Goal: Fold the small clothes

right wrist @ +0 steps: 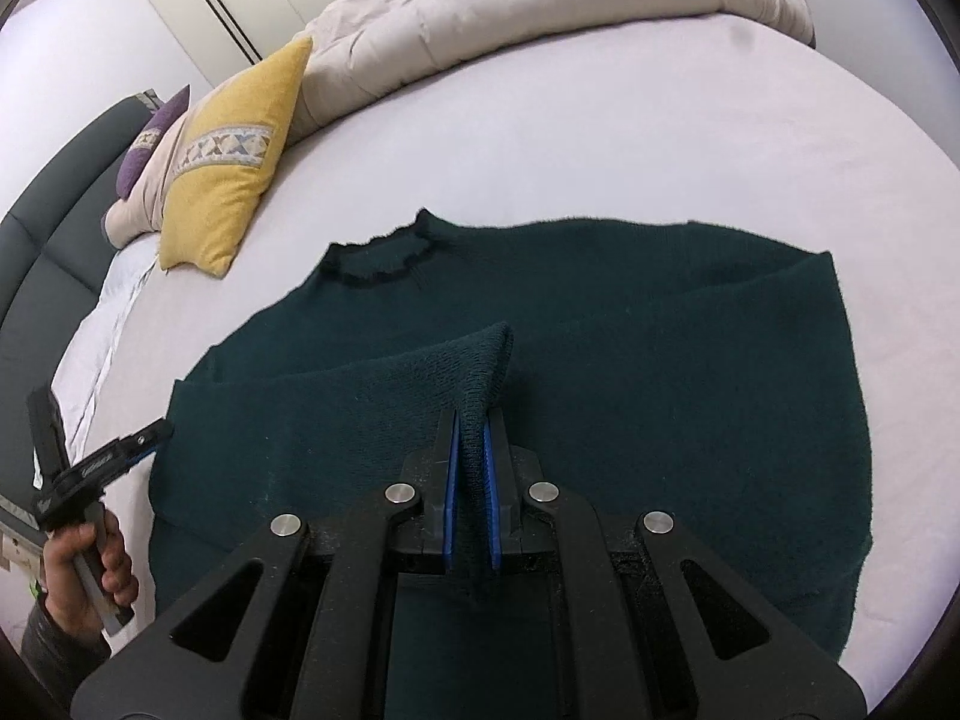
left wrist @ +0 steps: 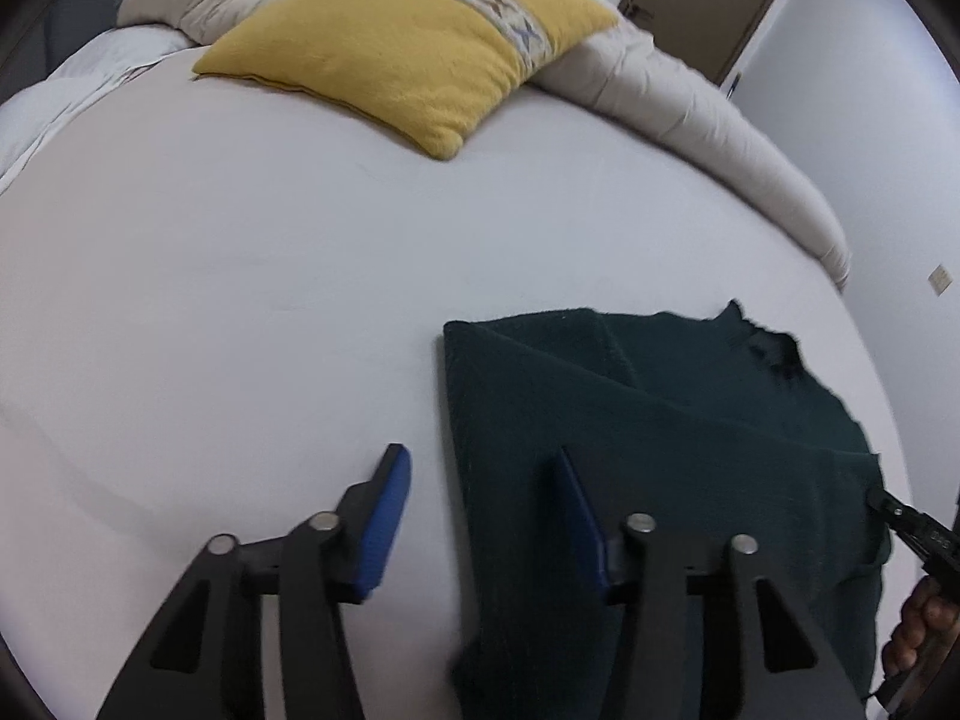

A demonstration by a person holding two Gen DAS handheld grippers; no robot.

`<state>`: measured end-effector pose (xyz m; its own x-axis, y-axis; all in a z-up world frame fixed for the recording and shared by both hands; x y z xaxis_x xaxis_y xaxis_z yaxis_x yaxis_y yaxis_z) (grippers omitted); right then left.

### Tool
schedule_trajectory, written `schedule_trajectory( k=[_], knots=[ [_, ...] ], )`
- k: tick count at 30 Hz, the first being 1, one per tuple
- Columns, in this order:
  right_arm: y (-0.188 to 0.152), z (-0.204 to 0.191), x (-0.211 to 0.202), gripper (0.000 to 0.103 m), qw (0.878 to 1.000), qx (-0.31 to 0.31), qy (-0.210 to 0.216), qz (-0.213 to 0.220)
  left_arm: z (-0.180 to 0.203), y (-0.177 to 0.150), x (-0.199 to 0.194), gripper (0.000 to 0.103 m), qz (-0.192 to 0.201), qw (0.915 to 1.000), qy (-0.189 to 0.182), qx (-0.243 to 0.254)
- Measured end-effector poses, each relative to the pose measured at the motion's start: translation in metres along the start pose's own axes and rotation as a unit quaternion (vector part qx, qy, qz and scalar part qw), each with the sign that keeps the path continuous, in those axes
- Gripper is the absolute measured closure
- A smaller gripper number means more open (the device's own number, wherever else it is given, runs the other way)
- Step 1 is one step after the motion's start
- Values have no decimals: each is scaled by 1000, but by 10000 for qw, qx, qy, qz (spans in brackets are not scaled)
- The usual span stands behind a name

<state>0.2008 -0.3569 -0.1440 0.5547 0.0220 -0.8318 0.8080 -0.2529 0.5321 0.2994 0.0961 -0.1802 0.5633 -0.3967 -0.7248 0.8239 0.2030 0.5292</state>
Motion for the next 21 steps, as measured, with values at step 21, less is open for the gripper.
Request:
schedule_trajectory(
  k=[21],
  knots=[
    [-15,1,35,97,9994,-47,-244,-222,-4,11,17,95,145,9987,333,362]
  ],
)
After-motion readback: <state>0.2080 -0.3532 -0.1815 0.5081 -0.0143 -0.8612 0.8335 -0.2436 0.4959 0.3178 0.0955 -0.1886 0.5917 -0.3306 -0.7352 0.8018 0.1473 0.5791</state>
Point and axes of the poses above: each gripper's, at about its wrist camera, not at the fingertips, and x roughly the way its jaws point, z to its right, y to its top, the point moved 6 cm from there along x, roughly the way its jaws point, and after that the axes turned 11 degrees about -y, right-handed, at the moved point
